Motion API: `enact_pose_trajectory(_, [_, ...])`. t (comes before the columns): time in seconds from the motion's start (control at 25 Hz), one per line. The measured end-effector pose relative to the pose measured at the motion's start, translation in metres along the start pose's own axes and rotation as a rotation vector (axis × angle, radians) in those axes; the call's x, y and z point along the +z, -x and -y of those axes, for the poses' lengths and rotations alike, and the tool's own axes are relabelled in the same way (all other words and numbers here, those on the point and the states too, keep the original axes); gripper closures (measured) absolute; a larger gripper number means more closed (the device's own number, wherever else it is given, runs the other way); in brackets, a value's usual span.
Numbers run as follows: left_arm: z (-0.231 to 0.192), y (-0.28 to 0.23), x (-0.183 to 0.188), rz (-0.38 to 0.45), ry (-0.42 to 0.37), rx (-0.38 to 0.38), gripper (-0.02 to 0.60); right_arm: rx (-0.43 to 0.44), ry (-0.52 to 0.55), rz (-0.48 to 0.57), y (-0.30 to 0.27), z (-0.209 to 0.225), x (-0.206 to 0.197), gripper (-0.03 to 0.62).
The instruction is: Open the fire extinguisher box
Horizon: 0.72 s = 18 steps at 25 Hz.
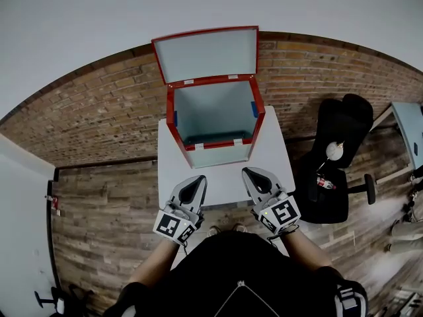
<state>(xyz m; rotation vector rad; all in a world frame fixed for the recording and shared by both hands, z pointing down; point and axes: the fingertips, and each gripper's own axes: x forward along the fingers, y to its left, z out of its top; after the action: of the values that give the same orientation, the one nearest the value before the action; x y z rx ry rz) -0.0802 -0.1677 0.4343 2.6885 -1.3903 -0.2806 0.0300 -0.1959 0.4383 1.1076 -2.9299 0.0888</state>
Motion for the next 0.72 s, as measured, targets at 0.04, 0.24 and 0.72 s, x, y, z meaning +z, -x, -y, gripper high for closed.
enact_pose_trajectory(0.04, [0.0,-0.002,0.0,0.0,-0.009,0.0,0.534,-0.005,-0.001,0.005,0.0,0.002,-0.001,0.576])
enact_pose_trajectory(0.24, [0.001,-0.009,-0.004,-0.019,-0.018,0.006,0.534,-0.02,-0.028,0.006,0.001,0.013,-0.01,0.577])
enact_pose_trajectory(0.72, [-0.002,-0.011,-0.01,-0.039,-0.032,0.009,0.534,-0.025,-0.036,0.024,-0.001,0.018,-0.011,0.577])
